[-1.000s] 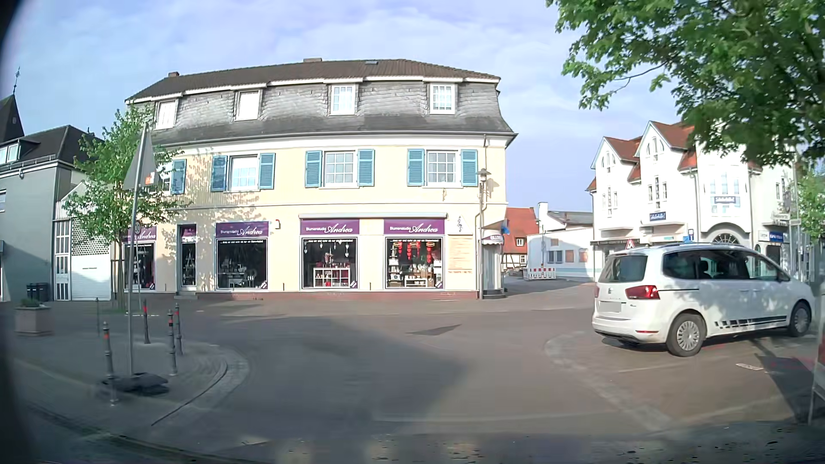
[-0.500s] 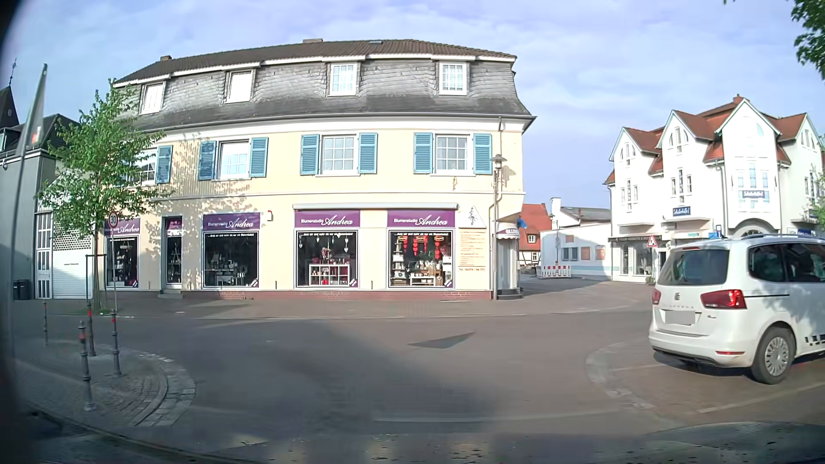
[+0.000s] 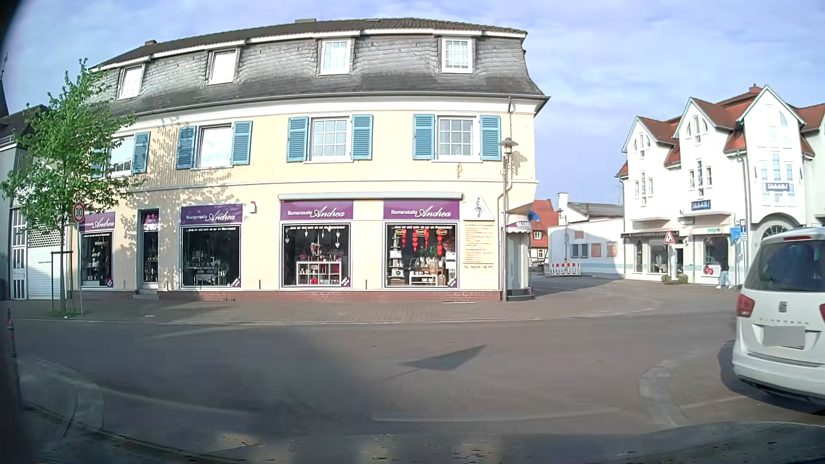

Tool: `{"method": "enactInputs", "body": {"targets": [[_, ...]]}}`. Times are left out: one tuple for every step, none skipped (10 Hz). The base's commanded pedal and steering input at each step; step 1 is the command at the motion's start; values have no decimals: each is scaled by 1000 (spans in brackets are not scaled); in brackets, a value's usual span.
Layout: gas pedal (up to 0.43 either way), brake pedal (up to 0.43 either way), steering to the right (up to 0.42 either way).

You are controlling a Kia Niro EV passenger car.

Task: Follow the waypoints while adhering to traffic rules and regulations

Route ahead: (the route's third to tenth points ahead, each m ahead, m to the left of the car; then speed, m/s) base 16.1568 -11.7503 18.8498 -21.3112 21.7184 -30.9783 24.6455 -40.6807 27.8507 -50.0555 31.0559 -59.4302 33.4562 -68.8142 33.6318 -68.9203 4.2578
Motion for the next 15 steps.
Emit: {"method": "enactInputs", "body": {"targets": [[0, 0, 6], [0, 0, 30], [0, 0, 55], [0, 0, 91], [0, 0, 129], [0, 0, 182], [0, 0, 217], [8, 0, 244], [20, 0, 278], [28, 0, 314], [28, 0, 348], [28, 0, 384], [28, 0, 416], [28, 0, 440], [28, 0, 465]]}}
